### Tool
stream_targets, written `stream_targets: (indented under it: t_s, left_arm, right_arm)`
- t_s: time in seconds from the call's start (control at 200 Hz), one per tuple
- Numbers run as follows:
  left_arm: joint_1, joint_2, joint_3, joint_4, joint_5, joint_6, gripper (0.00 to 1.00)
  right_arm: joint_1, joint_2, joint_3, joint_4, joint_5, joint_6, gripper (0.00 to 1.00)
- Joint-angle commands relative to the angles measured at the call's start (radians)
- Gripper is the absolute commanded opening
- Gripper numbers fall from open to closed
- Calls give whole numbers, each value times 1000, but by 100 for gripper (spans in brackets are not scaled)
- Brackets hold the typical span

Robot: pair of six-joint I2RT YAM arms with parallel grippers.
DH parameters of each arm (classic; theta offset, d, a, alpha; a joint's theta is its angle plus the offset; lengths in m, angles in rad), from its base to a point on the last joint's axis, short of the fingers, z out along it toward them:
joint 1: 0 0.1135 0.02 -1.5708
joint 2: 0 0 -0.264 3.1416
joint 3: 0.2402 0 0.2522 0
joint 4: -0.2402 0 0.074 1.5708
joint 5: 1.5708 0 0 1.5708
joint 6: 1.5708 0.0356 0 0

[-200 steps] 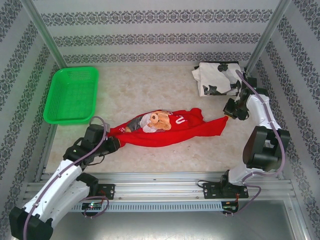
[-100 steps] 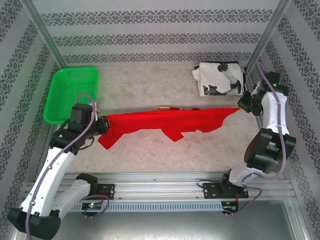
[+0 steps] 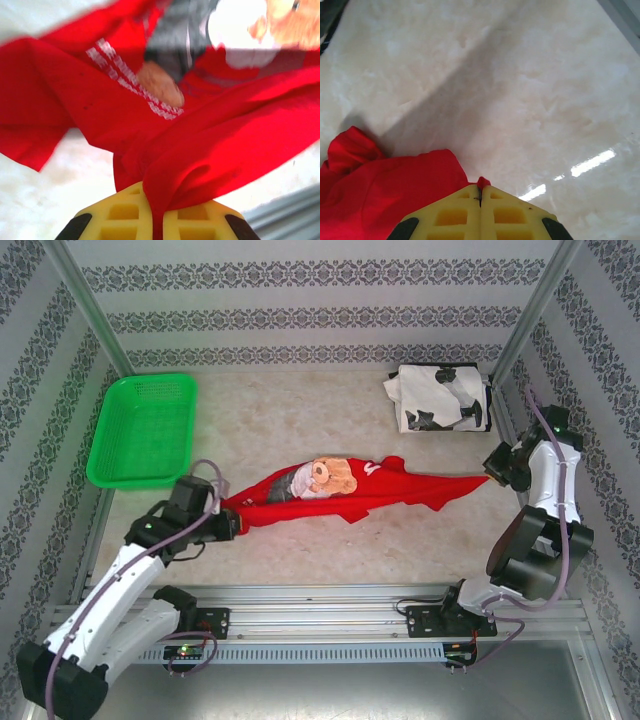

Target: Fold and stack the t-shirts

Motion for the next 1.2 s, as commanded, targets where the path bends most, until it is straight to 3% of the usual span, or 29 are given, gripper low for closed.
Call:
stream_targets:
  t_s: [0.0, 0.1, 0.155, 0.255, 0.36, 0.49, 0.714, 0.854, 1.029, 1.194]
  left_arm:
    - [-80, 51, -28, 105, 1, -107, 12]
    - [-177, 93, -78, 156, -25, -124, 19]
    - [-192, 95, -115, 202, 16, -133, 26]
    - [-194, 74, -165, 231, 107, -137, 48]
    - [-197, 1, -180, 208, 148, -151, 65]
    - [-196, -85, -162, 107, 36, -206, 75]
    - [-197, 21, -160, 90, 101, -267, 77]
    - [-193, 74, -143, 33, 23, -333, 76]
    - [-191, 104, -205, 261, 79, -484, 72]
    - [-191, 176, -218, 384, 176, -515, 67]
  right_arm:
    - [-11, -27, -23, 46, 64, 29, 0]
    - [-20, -23, -39, 61, 78, 40, 0]
    - [-23, -15, -42, 63, 85, 45, 0]
    - [-29, -7, -41, 65, 92, 46, 0]
    - [-37, 2, -38, 64, 98, 42, 0]
    - [-40, 9, -36, 64, 99, 40, 0]
    - [-41, 14, -32, 63, 95, 42, 0]
    - [-40, 10, -36, 60, 92, 35, 0]
    - [-39, 10, -52, 63, 87, 22, 0]
    - [-40, 8, -49, 60, 86, 13, 0]
